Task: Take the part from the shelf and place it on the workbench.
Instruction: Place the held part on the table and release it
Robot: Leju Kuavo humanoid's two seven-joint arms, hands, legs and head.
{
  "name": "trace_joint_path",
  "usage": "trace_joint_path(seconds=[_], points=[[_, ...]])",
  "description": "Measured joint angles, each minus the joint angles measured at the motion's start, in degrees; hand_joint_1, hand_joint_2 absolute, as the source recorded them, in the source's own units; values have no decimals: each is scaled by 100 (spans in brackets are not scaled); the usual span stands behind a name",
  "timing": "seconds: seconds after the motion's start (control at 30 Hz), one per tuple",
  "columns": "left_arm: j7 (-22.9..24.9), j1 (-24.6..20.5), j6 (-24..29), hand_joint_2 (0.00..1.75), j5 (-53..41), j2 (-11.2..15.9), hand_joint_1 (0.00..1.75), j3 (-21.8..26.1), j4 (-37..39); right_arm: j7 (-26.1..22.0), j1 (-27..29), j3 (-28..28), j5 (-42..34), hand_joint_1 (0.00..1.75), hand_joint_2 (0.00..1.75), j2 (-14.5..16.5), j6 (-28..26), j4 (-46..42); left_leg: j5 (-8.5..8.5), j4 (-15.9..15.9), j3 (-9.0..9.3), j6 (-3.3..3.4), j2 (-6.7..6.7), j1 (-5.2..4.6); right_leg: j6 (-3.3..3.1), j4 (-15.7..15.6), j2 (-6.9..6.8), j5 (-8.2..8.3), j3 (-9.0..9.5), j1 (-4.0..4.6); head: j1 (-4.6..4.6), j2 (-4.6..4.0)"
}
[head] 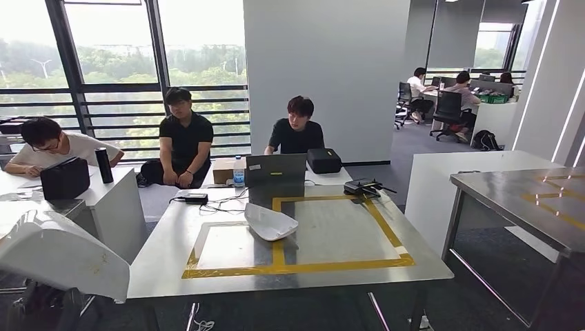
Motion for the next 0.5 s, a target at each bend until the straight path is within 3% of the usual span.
trace_joint_path(seconds=[0.07,0.13,0.23,0.27,0.3,0.33,0.4,0.43,0.47,0.5], points=[[-8,18,0,175,1,11,175,34,-79,13,-9,0,33,0,0,-9,10,0,-72,-18,110,72,-18,21,48,281,-16,68,-111,-1,9,0],[-9,45,0,175,7,23,175,74,-127,50,-26,1,66,0,0,-11,20,0,-149,-23,202,117,-28,23,82,747,-34,31,-399,-10,17,0],[-5,158,-4,175,53,46,175,147,-162,94,-21,2,85,0,0,-8,27,0,-314,-23,370,141,-29,11,107,1450,-41,-432,-1027,-8,22,0],[-8,212,-7,175,72,53,175,176,-175,96,-7,2,83,0,0,-8,28,0,-386,-23,454,142,-34,6,104,1507,-41,-561,-1178,-7,24,0],[-11,263,-10,175,88,59,175,207,-191,99,8,2,80,0,0,-8,26,0,-463,-23,552,138,-39,1,88,1405,-42,-572,-1257,-5,25,0],[-15,306,-13,175,97,63,175,235,-205,104,21,2,74,0,0,-8,22,1,-541,-24,656,131,-43,-4,58,1154,-42,-413,-1266,-1,26,0],[-25,382,-27,175,109,66,175,285,-211,129,50,-1,57,0,0,-7,7,3,-698,-19,817,105,-59,-19,-30,484,-44,262,-1230,29,29,-2],[-27,412,-38,175,114,64,175,306,-202,144,59,-2,49,0,0,-6,1,5,-782,-16,868,80,-71,-28,-62,253,-37,518,-1208,50,29,-1],[-31,442,-49,175,119,63,175,327,-192,156,69,-4,40,0,0,-4,-4,7,-843,-1,934,48,-87,-34,-88,113,-32,677,-1188,66,28,-1],[-38,462,-58,175,128,64,175,349,-183,159,70,-5,36,0,0,-2,-7,8,-881,18,1013,11,-104,-43,-106,76,-27,677,-1150,77,27,-1]])
